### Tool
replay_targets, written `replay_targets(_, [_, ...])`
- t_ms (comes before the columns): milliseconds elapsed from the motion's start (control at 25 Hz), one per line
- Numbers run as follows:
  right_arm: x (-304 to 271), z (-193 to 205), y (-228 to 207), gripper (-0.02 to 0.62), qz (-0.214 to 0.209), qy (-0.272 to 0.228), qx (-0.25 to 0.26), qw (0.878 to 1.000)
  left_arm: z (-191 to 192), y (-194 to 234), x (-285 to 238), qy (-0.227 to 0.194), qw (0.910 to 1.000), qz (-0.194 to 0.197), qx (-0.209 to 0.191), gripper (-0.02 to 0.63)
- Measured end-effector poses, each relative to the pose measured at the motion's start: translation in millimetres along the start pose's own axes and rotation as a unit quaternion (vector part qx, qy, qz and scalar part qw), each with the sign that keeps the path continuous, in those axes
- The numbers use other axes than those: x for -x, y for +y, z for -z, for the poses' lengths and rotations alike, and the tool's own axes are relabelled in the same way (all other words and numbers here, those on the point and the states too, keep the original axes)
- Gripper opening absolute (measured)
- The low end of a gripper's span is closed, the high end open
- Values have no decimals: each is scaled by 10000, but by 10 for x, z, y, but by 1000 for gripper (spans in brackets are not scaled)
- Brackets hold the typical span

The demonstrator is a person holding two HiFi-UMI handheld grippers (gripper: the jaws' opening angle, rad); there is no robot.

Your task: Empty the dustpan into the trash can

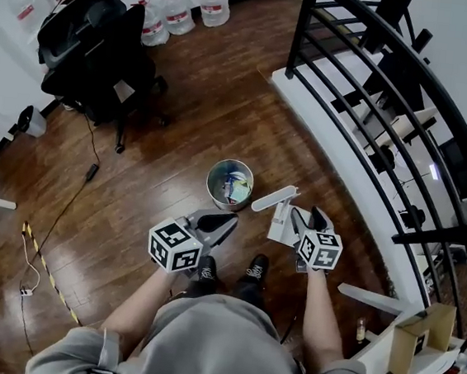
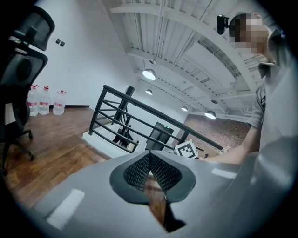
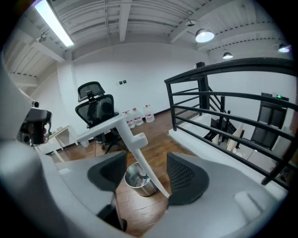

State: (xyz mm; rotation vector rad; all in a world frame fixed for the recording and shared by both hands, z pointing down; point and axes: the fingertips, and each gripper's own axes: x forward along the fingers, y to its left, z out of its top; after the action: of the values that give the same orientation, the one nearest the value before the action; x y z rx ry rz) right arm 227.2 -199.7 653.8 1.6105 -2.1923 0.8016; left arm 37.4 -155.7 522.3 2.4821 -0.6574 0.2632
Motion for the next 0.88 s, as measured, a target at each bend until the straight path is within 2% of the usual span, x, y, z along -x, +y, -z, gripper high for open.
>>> replay_targets(120, [292,-392,13,165,127,-542,90,9984,-155,50,8,-207,9998,6,-58,-11])
replay_targets(240, [534,-917,155,5,60,-1133,364,9929,-359,56,22,-445,9989,-24,-155,-11])
replay_targets(400, [724,-1610,617,-2,-572,-1718,682,9811,-689,58,42,-786,9962,-138,-342,-11])
replay_targets(560, [848,-2179,1209,-2,-1134,-2175,1009,9642,-1003,12,97,-1026,9930,-111,-566,-11])
replay_targets(720, [916,-2452,1679,-2,-1608,-2293,1154,9530,-1151,-70,181,-1065,9921,-76,-653,-11])
replay_targets(880, [935,-2578,1887,-2,-1815,-2334,1140,9485,-1288,-113,265,-1140,9902,-92,-797,-11])
